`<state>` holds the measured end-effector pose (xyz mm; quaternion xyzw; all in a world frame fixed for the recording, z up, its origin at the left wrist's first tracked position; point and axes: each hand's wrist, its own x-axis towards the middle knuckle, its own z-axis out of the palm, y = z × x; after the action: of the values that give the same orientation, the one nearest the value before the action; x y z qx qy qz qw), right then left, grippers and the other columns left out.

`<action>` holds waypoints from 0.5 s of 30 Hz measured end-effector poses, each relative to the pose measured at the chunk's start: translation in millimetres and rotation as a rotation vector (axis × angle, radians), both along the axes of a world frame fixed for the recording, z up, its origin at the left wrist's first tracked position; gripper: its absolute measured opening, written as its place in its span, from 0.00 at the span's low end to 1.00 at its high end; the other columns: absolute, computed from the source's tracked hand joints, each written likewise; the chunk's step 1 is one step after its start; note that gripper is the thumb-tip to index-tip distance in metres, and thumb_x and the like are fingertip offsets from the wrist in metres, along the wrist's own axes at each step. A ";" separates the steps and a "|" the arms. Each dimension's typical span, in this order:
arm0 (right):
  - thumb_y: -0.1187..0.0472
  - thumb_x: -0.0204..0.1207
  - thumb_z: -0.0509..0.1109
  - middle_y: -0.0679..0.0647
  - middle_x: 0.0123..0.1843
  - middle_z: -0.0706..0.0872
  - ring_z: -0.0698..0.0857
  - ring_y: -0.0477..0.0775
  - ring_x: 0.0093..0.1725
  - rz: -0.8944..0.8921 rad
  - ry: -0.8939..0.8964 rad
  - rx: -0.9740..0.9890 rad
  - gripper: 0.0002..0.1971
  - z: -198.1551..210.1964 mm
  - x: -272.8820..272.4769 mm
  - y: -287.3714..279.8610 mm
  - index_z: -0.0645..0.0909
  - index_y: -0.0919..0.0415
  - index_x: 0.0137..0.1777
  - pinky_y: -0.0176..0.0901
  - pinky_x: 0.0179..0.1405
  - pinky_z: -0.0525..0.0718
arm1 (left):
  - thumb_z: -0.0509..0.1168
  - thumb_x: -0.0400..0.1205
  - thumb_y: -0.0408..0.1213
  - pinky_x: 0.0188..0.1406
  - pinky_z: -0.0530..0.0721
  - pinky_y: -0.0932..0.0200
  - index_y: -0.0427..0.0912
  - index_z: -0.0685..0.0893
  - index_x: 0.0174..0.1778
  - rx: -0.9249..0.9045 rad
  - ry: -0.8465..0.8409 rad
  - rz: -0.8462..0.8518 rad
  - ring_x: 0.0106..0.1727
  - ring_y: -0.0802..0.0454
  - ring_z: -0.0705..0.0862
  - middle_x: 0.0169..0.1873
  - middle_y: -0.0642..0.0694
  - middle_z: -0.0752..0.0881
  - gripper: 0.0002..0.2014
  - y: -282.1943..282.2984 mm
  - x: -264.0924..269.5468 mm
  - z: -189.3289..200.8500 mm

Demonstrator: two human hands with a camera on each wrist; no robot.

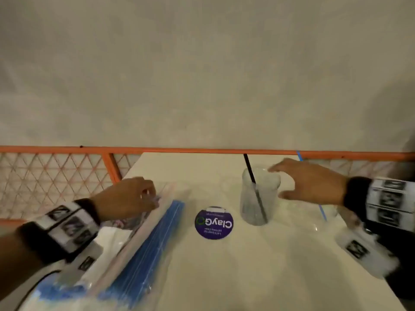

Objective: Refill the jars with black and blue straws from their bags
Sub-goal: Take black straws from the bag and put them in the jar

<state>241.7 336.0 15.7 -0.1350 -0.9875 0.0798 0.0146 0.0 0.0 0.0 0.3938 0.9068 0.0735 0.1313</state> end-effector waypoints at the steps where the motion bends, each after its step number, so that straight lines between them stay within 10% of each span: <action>1: 0.48 0.72 0.74 0.46 0.70 0.74 0.80 0.48 0.64 -0.050 0.042 0.024 0.32 -15.6 -9.4 -0.8 0.68 0.47 0.75 0.44 0.64 0.77 | 0.66 0.80 0.57 0.50 0.83 0.55 0.53 0.80 0.56 -0.045 0.155 0.015 0.50 0.53 0.82 0.53 0.51 0.80 0.15 7.2 0.7 -16.2; 4: 0.52 0.77 0.68 0.52 0.66 0.80 0.83 0.54 0.54 -0.177 0.030 0.057 0.20 -48.7 -28.2 -7.8 0.74 0.48 0.68 0.42 0.54 0.78 | 0.66 0.77 0.60 0.53 0.81 0.51 0.45 0.75 0.66 -0.291 0.401 0.112 0.59 0.45 0.81 0.61 0.44 0.78 0.28 24.7 12.0 -50.5; 8: 0.61 0.78 0.65 0.52 0.50 0.86 0.80 0.53 0.45 -0.193 0.119 0.035 0.08 -67.3 -31.5 -19.6 0.79 0.49 0.39 0.42 0.43 0.73 | 0.63 0.79 0.40 0.52 0.82 0.52 0.40 0.81 0.64 -0.284 0.445 0.164 0.60 0.42 0.85 0.60 0.41 0.85 0.17 27.8 32.6 -61.1; 15: 0.61 0.78 0.65 0.48 0.46 0.82 0.79 0.51 0.45 -0.116 0.076 0.051 0.06 -61.0 -4.0 -56.3 0.80 0.54 0.41 0.40 0.44 0.72 | 0.59 0.82 0.32 0.45 0.84 0.51 0.37 0.84 0.57 -0.278 0.673 0.076 0.54 0.39 0.87 0.55 0.38 0.87 0.12 12.9 67.1 -39.3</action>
<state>237.8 279.8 -45.3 -0.1883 -0.9785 0.0589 0.0600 67.1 12.9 -39.3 0.3403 0.9145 -0.1792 -0.1253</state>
